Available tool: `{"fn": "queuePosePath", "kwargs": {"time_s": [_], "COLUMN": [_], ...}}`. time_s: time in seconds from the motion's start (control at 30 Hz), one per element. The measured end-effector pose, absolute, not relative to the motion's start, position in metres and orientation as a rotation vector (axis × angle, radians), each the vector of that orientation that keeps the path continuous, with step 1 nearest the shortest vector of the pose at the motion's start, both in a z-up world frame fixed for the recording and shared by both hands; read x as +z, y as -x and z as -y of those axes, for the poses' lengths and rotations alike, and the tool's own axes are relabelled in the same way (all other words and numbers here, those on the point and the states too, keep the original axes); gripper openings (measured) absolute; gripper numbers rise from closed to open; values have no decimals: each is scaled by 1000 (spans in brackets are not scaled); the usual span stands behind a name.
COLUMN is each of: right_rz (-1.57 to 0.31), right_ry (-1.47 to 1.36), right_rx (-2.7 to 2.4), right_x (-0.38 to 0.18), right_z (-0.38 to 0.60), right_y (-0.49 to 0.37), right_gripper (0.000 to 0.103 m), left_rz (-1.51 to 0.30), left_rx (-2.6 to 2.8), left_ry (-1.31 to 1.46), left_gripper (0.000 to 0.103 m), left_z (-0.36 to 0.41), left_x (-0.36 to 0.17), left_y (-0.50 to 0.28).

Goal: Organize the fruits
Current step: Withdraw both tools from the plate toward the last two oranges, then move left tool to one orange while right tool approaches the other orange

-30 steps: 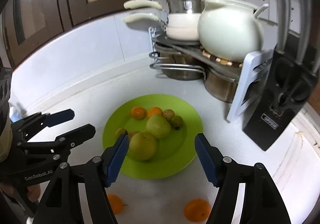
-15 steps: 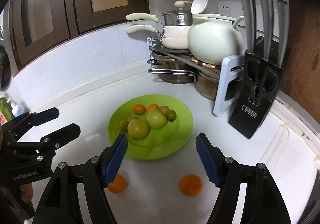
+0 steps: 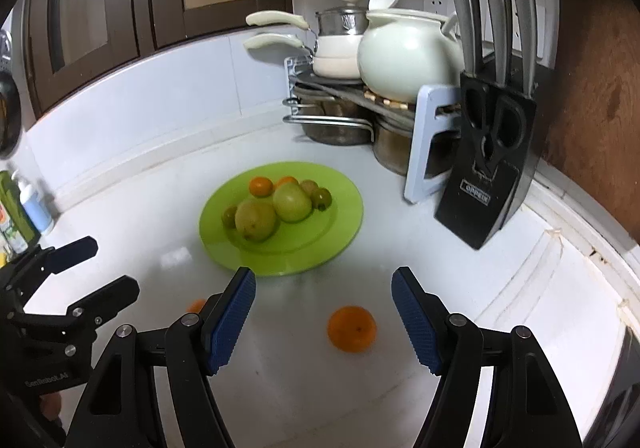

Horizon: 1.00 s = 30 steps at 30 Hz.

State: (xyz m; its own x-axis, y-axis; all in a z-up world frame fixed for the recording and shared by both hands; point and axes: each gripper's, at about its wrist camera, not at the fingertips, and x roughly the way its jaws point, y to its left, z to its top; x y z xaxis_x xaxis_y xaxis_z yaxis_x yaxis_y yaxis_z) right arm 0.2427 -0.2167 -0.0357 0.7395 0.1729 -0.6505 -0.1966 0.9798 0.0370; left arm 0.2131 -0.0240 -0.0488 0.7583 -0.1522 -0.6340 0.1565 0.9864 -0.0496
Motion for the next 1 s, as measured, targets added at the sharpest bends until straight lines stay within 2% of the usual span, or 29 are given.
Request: {"fn": "queuePosePath", "kwargs": {"time_s": [0.57, 0.77, 1.0], "right_rz": [-857, -876, -904], "right_ry": [29, 35, 19], "right_rx": [223, 227, 234], "right_x": [-94, -104, -112], "right_z": [233, 233, 234], "right_y": [-261, -269, -282], "right_gripper": [71, 69, 55], "left_rz": [-836, -867, -887], "left_rx": [-193, -210, -233], "left_ry": [-1, 28, 36], "left_gripper": [78, 67, 51], "left_z": [44, 46, 49], "left_x": [-101, -109, -113], "left_y": [-234, -248, -256]}}
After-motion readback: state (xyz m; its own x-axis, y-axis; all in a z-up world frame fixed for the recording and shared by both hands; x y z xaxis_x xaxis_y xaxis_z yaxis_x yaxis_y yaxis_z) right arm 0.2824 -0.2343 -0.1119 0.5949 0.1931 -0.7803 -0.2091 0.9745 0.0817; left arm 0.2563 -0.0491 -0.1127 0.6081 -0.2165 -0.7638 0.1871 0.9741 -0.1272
